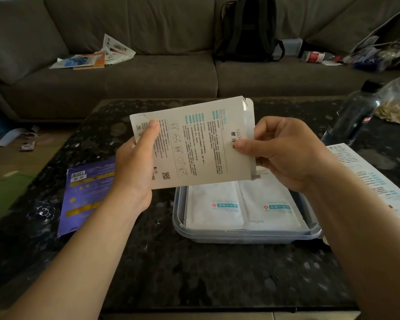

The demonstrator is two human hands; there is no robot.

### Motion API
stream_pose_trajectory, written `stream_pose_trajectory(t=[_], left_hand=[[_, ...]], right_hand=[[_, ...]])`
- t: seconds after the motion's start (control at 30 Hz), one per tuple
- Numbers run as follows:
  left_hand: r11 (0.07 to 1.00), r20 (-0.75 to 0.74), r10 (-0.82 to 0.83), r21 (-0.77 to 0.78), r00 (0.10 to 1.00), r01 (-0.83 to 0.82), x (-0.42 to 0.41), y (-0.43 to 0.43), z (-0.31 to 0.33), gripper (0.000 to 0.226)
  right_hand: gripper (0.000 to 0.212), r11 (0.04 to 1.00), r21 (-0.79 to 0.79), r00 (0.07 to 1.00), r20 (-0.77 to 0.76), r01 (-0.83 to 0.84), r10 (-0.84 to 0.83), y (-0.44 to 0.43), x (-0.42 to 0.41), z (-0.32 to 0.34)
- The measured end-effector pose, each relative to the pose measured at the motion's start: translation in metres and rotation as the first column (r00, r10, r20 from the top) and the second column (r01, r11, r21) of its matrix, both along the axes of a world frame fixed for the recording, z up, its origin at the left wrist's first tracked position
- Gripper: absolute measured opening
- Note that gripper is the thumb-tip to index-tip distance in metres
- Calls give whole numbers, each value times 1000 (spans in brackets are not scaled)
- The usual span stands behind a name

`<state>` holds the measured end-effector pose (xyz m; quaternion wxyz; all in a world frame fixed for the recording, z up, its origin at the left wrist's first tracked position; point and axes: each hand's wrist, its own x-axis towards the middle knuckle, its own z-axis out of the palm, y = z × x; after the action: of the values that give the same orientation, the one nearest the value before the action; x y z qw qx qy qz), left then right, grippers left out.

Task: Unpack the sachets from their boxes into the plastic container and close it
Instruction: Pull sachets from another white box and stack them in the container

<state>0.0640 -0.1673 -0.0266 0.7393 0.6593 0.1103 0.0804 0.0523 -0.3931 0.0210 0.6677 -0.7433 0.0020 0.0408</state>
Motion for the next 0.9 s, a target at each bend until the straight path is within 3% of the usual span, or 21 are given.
stream_pose_trajectory(t=[0.27, 0.47, 0.63, 0.9], left_hand=[[997, -98, 15, -69, 995, -21, 1, 3, 1, 29], [999, -103, 5, -39, 995, -9, 2, 4, -2, 29], [999, -91, 26, -28, 995, -28, 3, 4, -4, 29], [989, -95, 122, -77, 988, -130, 7, 10, -3, 25]], right_hand=[[49, 986, 163, 999, -9, 35, -34, -3, 0, 2], [21, 994, 43, 995, -34, 98, -97, -9, 3, -1], [28, 1000, -2, 999, 37, 3, -3, -12, 1, -4], [32, 993, 51, 990, 88, 102, -106, -51, 0, 1]])
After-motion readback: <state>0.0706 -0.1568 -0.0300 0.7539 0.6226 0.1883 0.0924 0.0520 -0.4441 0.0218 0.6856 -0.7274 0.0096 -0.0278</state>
